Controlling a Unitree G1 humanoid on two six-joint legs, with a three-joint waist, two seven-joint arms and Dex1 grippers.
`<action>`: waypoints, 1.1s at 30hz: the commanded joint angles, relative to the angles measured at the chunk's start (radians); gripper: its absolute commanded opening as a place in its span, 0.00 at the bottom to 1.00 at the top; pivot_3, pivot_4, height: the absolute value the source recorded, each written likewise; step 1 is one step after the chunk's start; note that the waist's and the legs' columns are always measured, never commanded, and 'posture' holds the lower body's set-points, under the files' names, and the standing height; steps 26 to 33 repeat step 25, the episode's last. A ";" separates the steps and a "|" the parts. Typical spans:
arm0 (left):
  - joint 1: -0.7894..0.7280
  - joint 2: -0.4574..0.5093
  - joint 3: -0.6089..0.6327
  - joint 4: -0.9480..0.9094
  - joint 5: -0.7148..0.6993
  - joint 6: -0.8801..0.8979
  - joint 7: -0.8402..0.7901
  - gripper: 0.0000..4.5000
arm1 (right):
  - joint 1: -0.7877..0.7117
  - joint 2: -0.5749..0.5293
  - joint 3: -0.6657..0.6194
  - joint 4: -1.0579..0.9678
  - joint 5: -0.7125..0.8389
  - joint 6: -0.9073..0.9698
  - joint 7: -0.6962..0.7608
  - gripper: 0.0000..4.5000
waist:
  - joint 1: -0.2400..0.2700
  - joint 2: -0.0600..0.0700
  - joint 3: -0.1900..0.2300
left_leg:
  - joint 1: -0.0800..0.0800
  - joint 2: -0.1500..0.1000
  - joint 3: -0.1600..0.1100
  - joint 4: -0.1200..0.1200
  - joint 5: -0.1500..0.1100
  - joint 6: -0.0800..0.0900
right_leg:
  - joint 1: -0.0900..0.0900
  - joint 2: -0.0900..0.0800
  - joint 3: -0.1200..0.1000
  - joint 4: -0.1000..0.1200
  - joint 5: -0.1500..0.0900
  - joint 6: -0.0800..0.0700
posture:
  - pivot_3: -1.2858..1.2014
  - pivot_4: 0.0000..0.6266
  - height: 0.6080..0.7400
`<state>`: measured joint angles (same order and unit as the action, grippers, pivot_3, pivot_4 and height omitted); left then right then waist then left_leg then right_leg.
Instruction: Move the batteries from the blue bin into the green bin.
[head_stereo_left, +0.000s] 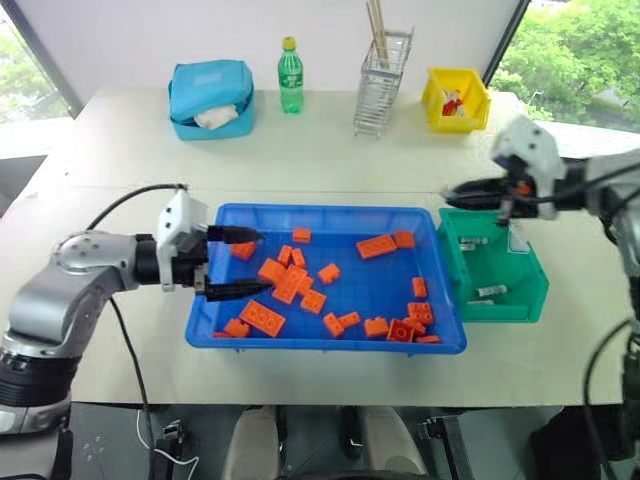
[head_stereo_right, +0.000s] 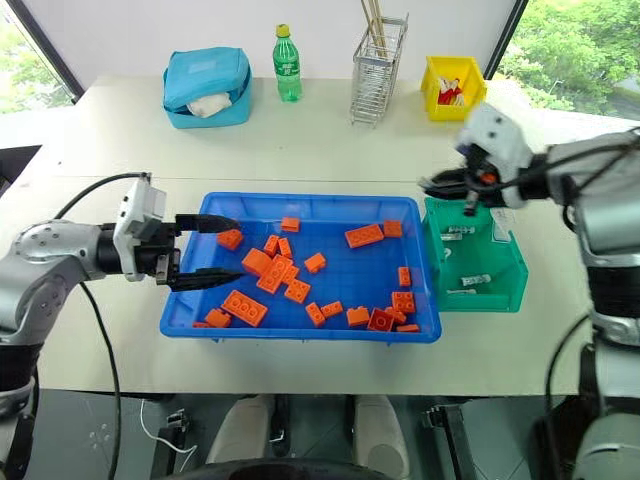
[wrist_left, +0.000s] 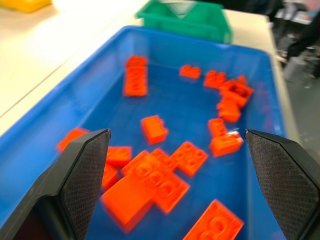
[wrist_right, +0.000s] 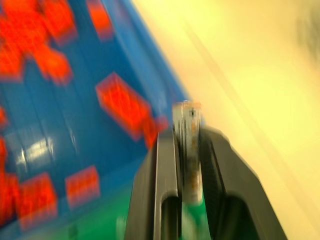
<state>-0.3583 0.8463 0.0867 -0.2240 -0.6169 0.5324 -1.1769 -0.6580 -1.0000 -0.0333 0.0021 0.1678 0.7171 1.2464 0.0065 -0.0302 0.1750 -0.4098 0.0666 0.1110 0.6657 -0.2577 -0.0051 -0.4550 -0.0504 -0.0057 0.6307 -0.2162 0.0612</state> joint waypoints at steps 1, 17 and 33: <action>-0.051 0.004 0.036 0.046 0.013 -0.038 0.003 1.00 | 0.084 -0.026 -0.074 -0.041 0.035 0.001 -0.034 0.12 | -0.003 0.000 0.000 | 0.000 0.000 0.000 0.000 0.000 0.000 | 0.000 0.000 0.000 0.000 0.000 0.000 | 0.52 0.24 0.97; -0.013 0.187 0.219 0.287 -0.007 -0.061 -0.175 1.00 | 0.370 -0.147 -0.341 0.213 0.164 -0.456 0.154 0.99 | -0.016 0.001 0.000 | 0.000 0.000 0.000 -0.001 0.000 0.000 | 0.000 0.000 0.000 0.000 0.000 0.001 | 0.52 0.24 0.97; -0.035 0.242 0.220 0.399 0.030 -0.111 -0.253 1.00 | 0.369 -0.217 -0.360 0.416 0.184 -0.532 0.249 0.99 | -0.026 0.001 0.000 | 0.002 0.000 0.001 0.000 0.000 0.000 | 0.001 0.000 0.000 0.001 0.000 0.000 | 0.52 0.24 0.97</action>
